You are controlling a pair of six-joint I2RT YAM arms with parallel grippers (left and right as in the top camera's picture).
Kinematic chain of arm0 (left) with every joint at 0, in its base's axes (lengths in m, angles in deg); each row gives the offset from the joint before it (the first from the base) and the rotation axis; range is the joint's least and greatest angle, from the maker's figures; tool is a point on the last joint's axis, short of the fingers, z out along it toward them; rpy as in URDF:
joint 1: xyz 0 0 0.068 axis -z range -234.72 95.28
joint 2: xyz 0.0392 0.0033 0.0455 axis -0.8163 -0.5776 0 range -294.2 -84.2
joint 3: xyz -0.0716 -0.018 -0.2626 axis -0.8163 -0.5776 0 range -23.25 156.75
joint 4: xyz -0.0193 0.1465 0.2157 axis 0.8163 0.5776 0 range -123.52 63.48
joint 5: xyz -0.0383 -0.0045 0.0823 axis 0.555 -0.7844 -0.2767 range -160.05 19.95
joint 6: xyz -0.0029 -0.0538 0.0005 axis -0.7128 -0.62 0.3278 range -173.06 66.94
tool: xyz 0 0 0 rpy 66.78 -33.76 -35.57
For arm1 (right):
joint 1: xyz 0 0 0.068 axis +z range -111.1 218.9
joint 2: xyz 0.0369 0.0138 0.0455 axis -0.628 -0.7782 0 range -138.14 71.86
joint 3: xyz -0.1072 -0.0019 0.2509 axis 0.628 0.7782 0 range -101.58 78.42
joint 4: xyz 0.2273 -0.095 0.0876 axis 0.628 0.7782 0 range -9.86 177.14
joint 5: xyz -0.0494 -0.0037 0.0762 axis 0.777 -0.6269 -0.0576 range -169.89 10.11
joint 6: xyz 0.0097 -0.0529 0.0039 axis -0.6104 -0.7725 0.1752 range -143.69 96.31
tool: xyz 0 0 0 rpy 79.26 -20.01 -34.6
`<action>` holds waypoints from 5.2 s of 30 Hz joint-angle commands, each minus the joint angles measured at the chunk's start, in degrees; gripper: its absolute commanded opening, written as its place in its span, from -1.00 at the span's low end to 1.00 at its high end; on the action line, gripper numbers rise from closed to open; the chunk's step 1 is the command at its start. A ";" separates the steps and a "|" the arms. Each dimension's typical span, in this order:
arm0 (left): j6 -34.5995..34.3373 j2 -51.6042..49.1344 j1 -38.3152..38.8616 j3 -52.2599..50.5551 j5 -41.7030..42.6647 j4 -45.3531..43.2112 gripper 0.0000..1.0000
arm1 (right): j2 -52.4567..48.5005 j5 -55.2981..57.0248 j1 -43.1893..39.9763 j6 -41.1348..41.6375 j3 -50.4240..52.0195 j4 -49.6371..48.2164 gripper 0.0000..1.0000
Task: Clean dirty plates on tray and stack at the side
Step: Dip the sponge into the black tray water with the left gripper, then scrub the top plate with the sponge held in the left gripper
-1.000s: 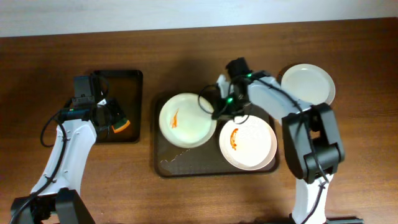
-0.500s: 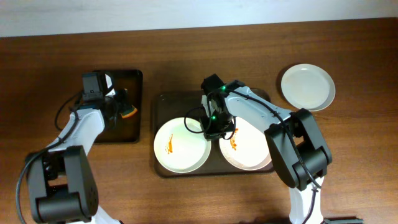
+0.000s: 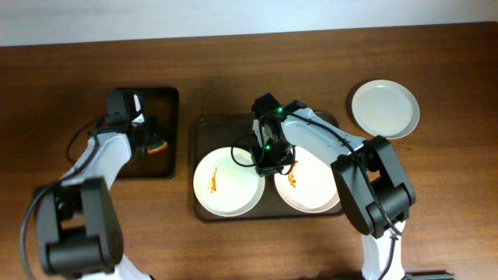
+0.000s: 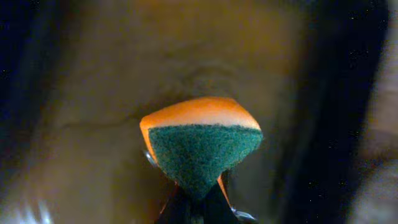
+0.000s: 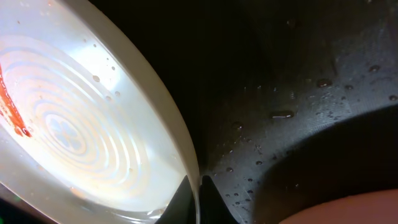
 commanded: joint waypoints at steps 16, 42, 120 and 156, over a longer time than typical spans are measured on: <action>5.18 10.23 -0.22 2.89 -1.88 4.07 -1.00 | -0.28 1.75 0.52 0.09 -0.02 -0.70 -0.92; 3.19 11.67 17.35 1.49 18.40 19.32 -1.00 | -0.28 13.81 -3.06 -0.96 -0.02 -8.48 -0.92; -8.24 -11.37 26.58 1.11 -18.53 16.15 -1.00 | -0.28 13.38 -3.30 0.92 -0.02 -5.44 -0.92; -11.17 0.50 26.43 -16.22 -4.98 -8.72 -1.00 | -0.28 13.35 -3.30 0.94 -0.02 -5.03 -0.92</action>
